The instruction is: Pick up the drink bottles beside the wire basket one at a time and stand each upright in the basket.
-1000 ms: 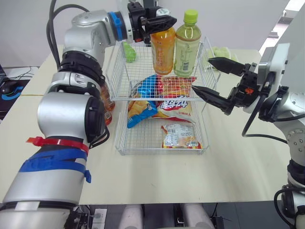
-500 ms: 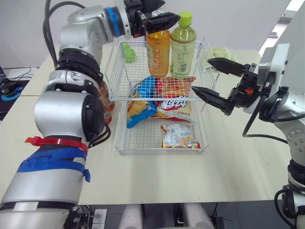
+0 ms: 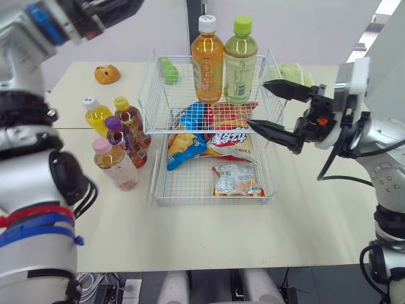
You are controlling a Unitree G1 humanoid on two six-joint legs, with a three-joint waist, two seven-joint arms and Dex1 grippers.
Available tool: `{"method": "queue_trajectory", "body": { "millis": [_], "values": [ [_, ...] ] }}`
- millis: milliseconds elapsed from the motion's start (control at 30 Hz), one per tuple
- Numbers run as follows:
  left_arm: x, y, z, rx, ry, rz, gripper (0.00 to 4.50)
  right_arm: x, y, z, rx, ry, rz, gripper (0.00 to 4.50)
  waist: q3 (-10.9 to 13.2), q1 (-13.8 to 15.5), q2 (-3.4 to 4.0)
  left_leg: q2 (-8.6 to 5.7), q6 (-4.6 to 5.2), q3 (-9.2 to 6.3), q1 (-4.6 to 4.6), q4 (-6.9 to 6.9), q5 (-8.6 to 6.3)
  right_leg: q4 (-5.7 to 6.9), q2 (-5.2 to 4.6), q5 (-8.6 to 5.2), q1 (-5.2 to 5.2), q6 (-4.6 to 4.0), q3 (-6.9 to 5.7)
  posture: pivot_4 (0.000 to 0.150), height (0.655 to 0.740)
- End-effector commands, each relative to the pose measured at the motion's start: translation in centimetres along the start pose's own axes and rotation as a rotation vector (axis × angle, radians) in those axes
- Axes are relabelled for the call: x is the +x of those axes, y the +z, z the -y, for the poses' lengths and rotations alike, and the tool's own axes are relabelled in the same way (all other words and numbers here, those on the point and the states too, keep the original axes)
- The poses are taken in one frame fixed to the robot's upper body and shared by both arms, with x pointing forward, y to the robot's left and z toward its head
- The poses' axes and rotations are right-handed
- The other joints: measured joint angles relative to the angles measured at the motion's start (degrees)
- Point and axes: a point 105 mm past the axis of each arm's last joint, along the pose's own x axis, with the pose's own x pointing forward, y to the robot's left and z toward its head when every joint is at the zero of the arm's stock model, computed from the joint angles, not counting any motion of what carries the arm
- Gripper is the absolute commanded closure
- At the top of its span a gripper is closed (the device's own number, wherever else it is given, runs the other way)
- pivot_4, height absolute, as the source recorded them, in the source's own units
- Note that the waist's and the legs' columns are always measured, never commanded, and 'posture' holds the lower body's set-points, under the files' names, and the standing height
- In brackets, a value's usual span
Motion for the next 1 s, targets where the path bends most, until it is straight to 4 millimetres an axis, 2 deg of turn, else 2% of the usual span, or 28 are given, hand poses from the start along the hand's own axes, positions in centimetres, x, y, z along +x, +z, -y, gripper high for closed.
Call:
{"method": "queue_trajectory", "body": {
  "millis": [33,167,233,300,367,467,567,700,767,1000],
  "values": [
    [-4.8,2.1,-1.4,0.078,0.168,0.043,0.02,0.7,1.1,-0.1,-0.038,0.063,0.047,0.00,0.0,-0.3,-0.01,0.02,-0.01,-0.01,0.01,-0.01,0.01,-0.01,0.00,0.00,0.00,0.00,-0.01,0.150,0.7400],
    [-10.4,0.1,-1.8,0.094,0.334,-0.019,0.02,1.7,0.9,-0.1,-0.027,0.125,0.066,0.00,0.0,-0.1,-0.01,0.03,-0.03,-0.05,0.04,-0.01,0.02,0.00,-0.01,0.00,0.02,-0.01,-0.02,0.150,0.7400],
    [-12.2,-0.7,-1.6,0.090,0.390,-0.036,0.02,2.0,0.8,0.0,-0.024,0.142,0.076,0.00,0.0,0.3,-0.04,0.03,-0.06,-0.06,0.05,0.01,0.03,0.03,-0.02,0.00,0.04,-0.01,-0.05,0.150,0.7400],
    [-15.5,-2.2,-1.4,0.069,0.491,-0.053,0.02,2.5,0.8,0.0,-0.012,0.174,0.094,0.00,0.0,0.8,-0.05,0.03,-0.07,-0.09,0.05,0.04,0.04,0.06,-0.02,0.01,0.05,-0.01,-0.09,0.150,0.7400],
    [-18.6,-4.1,-0.7,0.050,0.586,-0.088,0.02,3.1,0.8,0.0,-0.004,0.201,0.111,0.00,0.0,0.8,-0.06,0.02,-0.07,0.01,0.13,0.03,0.04,0.08,-0.07,0.02,0.07,-0.03,0.02,0.150,0.7400],
    [-21.6,-6.5,0.7,0.019,0.673,-0.136,0.02,3.5,0.9,-0.1,0.002,0.228,0.132,0.00,-0.1,1.0,-0.07,0.05,-0.07,0.05,0.23,0.00,0.04,0.07,-0.07,0.02,0.13,-0.03,0.05,0.150,0.7400],
    [-23.4,-8.6,2.7,-0.006,0.731,-0.185,0.02,3.8,1.1,-0.4,0.016,0.266,0.151,0.00,-0.1,1.3,-0.22,0.06,-0.08,-0.14,0.26,0.02,0.04,0.07,-0.05,0.04,0.27,-0.07,-0.10,0.150,0.7400],
    [-25.4,-11.5,4.9,-0.078,0.811,-0.222,0.02,4.0,1.2,-0.9,0.028,0.298,0.165,0.00,-0.2,1.6,-0.21,0.04,-0.07,-0.14,0.86,-0.08,0.03,-0.24,-0.08,0.04,0.94,-0.07,-0.12,0.150,0.7400],
    [-25.3,-12.2,5.7,-0.098,0.824,-0.221,0.02,4.0,1.2,-0.9,0.029,0.303,0.166,0.00,-0.2,1.6,-0.24,0.05,-0.07,-0.13,0.87,-0.06,0.03,-0.23,-0.07,0.04,0.94,-0.07,-0.11,0.150,0.7400],
    [-24.9,-12.9,6.3,-0.113,0.851,-0.210,0.02,4.0,1.5,-0.9,0.030,0.305,0.178,0.00,-0.2,1.6,-0.26,0.06,-0.07,-0.16,0.87,-0.07,0.03,-0.22,0.00,0.07,0.93,-0.12,-0.11,0.150,0.7400]
  ]
}}
